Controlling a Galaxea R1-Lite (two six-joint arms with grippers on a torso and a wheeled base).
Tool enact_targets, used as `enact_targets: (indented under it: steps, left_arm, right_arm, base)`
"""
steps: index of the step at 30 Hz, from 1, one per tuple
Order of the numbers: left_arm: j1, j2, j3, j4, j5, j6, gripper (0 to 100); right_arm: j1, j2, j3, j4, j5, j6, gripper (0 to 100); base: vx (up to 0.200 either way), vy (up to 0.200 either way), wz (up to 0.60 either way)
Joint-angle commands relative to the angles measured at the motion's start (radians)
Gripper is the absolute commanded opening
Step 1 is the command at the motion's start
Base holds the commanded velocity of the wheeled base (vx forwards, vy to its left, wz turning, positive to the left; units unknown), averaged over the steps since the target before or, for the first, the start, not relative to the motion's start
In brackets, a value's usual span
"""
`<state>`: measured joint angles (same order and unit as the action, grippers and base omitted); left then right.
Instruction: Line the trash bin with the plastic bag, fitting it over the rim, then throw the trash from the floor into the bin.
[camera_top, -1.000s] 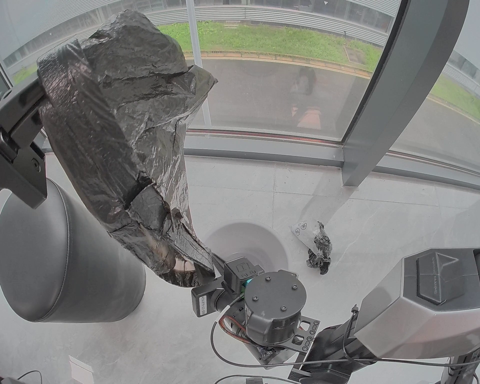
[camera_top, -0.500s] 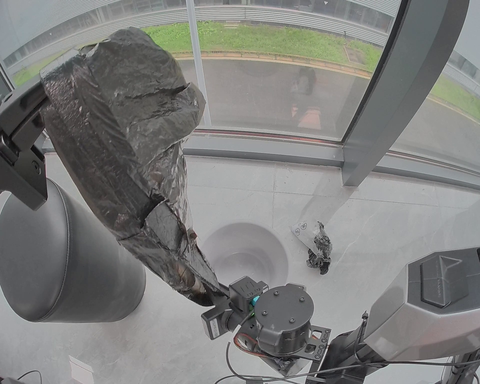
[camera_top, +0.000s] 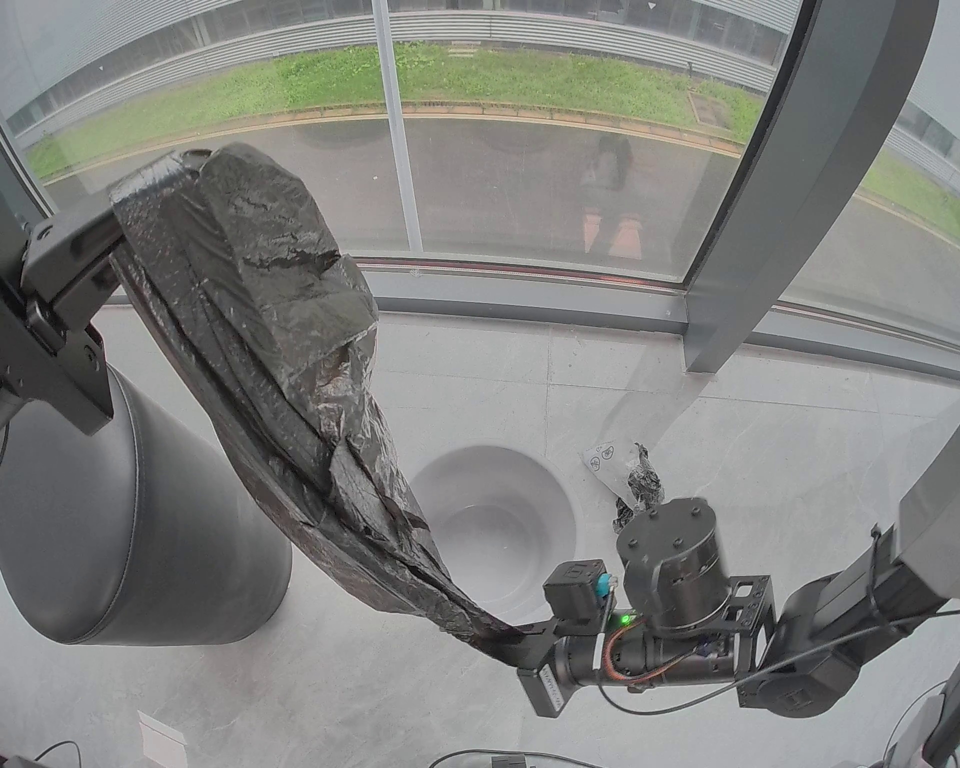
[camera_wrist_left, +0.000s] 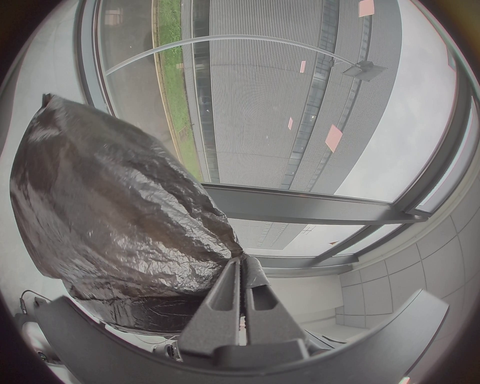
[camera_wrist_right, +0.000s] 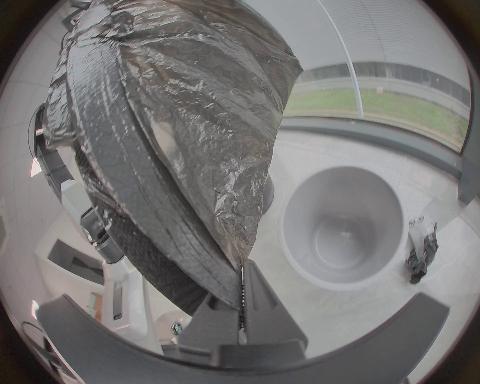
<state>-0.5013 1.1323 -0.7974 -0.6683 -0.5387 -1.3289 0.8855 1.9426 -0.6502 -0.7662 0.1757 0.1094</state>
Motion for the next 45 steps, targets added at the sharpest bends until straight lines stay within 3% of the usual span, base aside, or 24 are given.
enact_targets:
  steps: [1, 7, 10, 12, 23, 32, 36, 37, 45]
  left_arm:
    - [0.063, 0.060, 0.014, -0.004, -0.006, 0.002, 0]
    - [0.107, 0.118, 0.040, -0.062, -0.087, -0.009, 0]
    - [0.141, 0.176, 0.083, -0.159, -0.125, -0.027, 0]
    - [0.156, 0.207, 0.110, -0.224, -0.129, -0.055, 0]
    - [0.161, 0.288, 0.218, -0.452, -0.175, -0.145, 0]
    - [0.152, 0.293, 0.253, -0.459, -0.195, -0.150, 0]
    - [0.148, 0.294, 0.261, -0.459, -0.207, -0.150, 0]
    - [0.144, 0.294, 0.264, -0.459, -0.208, -0.150, 0]
    - [0.139, 0.314, 0.274, -0.459, -0.245, -0.148, 0]
  right_arm:
    - [-0.103, -0.139, -0.066, 0.199, 0.120, 0.009, 0]
    - [-0.109, -0.185, -0.124, 0.303, 0.226, 0.124, 0]
    - [-0.109, -0.226, -0.138, 0.308, 0.311, 0.202, 0]
    - [-0.108, -0.252, -0.140, 0.309, 0.329, 0.237, 0]
    - [-0.103, -0.283, -0.138, 0.318, 0.393, 0.293, 0]
    - [-0.100, -0.286, -0.126, 0.346, 0.406, 0.306, 0]
    - [-0.097, -0.301, -0.114, 0.363, 0.444, 0.308, 0]
    - [-0.097, -0.315, -0.095, 0.372, 0.488, 0.311, 0]
    - [-0.096, -0.315, -0.057, 0.364, 0.495, 0.351, 0]
  base:
    - [0.000, 0.000, 0.00]
    - [0.000, 0.000, 0.00]
    - [0.000, 0.000, 0.00]
    - [0.000, 0.000, 0.00]
    - [0.000, 0.000, 0.00]
    - [0.000, 0.000, 0.00]
    - [0.000, 0.000, 0.00]
    - [0.000, 0.000, 0.00]
    - [0.000, 0.000, 0.00]
